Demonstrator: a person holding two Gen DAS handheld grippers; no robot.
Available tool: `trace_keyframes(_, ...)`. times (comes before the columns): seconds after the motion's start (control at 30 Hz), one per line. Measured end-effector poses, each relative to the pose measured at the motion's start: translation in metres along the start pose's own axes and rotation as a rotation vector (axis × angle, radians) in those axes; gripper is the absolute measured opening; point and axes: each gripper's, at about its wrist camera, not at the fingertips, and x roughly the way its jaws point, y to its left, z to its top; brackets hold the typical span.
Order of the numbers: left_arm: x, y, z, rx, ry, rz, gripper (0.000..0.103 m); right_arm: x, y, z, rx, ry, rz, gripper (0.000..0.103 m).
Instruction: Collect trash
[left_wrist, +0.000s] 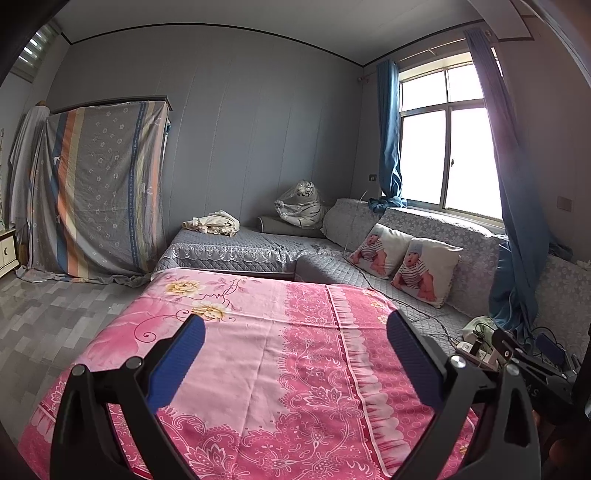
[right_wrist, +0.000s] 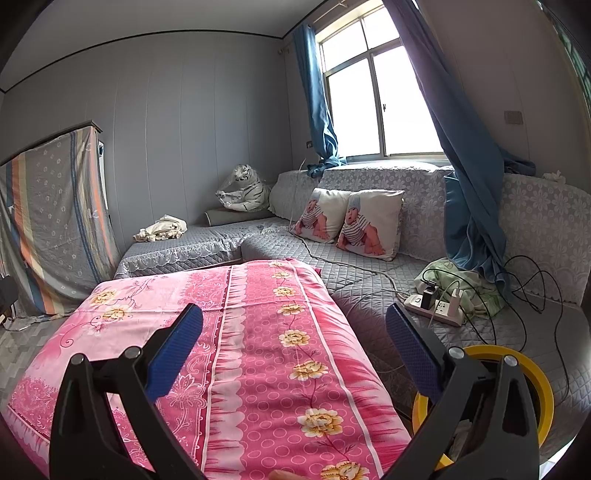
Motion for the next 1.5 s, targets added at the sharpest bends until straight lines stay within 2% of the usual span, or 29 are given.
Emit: trace_keyframes(1.5, 0.0092, -0.0049, -0.0071, -0.001, 0.041, -0.043, 0.095, 0.0075, -0.0064, -0.0064, 0.025, 0.028, -0.015, 0.095)
